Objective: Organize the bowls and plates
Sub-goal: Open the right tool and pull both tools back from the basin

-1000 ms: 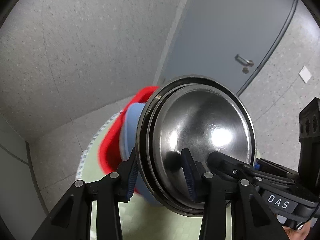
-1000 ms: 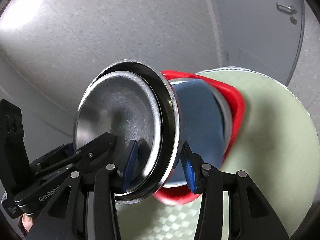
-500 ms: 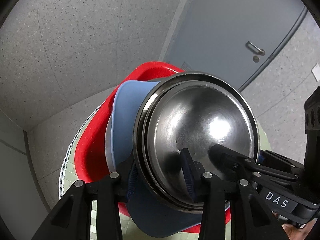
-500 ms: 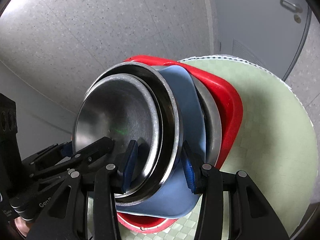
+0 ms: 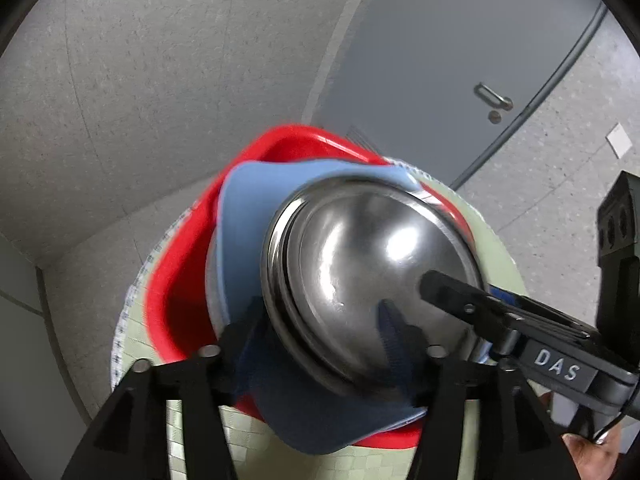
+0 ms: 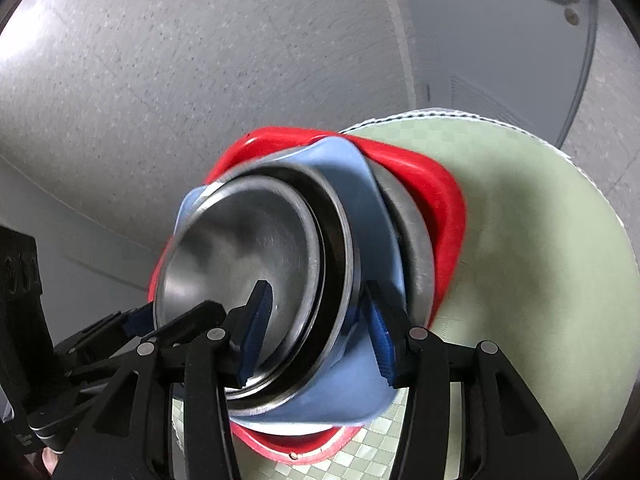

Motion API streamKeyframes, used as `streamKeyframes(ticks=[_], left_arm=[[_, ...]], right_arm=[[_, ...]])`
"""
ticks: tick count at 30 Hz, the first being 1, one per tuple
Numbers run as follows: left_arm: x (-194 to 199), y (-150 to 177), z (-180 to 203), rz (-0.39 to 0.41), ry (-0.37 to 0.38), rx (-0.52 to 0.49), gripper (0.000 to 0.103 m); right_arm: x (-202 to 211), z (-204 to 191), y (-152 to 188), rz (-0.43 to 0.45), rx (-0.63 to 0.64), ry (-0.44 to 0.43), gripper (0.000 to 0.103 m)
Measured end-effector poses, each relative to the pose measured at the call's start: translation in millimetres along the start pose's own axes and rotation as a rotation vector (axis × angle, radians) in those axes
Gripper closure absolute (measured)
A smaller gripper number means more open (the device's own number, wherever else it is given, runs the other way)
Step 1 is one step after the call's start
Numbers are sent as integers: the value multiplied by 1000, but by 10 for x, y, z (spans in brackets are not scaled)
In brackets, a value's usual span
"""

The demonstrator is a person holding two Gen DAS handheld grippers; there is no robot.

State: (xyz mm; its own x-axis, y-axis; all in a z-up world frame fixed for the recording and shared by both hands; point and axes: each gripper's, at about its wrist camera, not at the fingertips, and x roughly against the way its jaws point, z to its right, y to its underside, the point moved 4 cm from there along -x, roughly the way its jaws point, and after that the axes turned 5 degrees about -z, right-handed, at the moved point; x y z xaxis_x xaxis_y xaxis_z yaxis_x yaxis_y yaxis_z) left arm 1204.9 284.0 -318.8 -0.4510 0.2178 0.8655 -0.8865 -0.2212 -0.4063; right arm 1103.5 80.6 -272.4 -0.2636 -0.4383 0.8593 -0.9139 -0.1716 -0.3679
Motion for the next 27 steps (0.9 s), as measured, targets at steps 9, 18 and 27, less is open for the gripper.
streamKeyframes(ticks=[9,18,27], left_arm=[[393,214,-12,87,-10,-45,14],[1105,927,177,289,-152,-119,3],[1980,2212,635,510,-267,-136,1]], right_arm=[[455,-41,294,107,-28,20,23],[1206,-275,1025,279,15,88,12],[1974,-512,2076,431,111,151,6]])
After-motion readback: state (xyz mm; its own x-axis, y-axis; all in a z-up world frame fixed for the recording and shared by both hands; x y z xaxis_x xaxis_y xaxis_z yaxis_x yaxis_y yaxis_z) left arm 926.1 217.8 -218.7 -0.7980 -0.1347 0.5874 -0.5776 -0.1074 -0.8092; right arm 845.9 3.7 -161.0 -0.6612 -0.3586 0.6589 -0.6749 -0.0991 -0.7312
